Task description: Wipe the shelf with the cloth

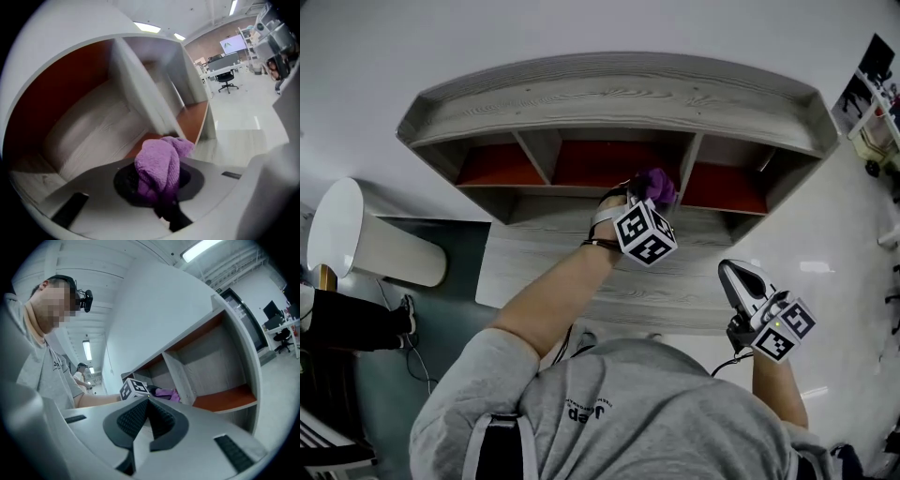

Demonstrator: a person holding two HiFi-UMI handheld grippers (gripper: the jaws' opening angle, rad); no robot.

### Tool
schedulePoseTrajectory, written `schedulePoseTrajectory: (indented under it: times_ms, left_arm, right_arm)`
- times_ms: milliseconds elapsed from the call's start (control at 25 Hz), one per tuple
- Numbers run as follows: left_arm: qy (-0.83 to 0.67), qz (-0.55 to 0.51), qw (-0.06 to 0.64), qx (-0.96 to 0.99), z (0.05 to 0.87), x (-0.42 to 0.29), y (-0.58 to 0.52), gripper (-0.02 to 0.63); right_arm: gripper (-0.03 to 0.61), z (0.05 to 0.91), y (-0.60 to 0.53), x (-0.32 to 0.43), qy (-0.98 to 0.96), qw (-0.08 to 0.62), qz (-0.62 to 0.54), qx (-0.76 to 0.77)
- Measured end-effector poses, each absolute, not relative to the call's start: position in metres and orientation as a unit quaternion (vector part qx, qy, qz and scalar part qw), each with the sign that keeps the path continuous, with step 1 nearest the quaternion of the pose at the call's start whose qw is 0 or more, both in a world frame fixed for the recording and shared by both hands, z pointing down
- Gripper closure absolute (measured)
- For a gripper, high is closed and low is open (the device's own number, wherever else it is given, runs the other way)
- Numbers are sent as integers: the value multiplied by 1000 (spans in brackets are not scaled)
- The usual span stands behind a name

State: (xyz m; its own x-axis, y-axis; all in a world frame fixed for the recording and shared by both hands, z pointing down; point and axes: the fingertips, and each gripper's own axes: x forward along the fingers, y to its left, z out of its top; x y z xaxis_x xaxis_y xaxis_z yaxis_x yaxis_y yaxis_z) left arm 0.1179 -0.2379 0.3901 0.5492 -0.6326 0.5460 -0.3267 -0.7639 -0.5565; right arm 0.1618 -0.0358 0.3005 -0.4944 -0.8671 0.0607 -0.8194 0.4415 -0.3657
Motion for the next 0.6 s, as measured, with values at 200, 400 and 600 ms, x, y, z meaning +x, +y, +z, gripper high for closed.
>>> schedulePoseTrajectory:
  times_ms: [200, 400, 600]
  left_arm:
    - [286, -382, 195, -857, 391, 152, -222, 537]
    - [304, -364, 174, -863, 383, 142, -219, 537]
    - [361, -350, 191, -843, 357, 93, -222, 538]
  right_arm:
    - [557, 304, -10, 212, 840, 75, -178, -507]
    - [557, 297, -3, 228, 851, 78, -170, -491]
    - [557, 290, -10, 208, 872, 74, -162, -455]
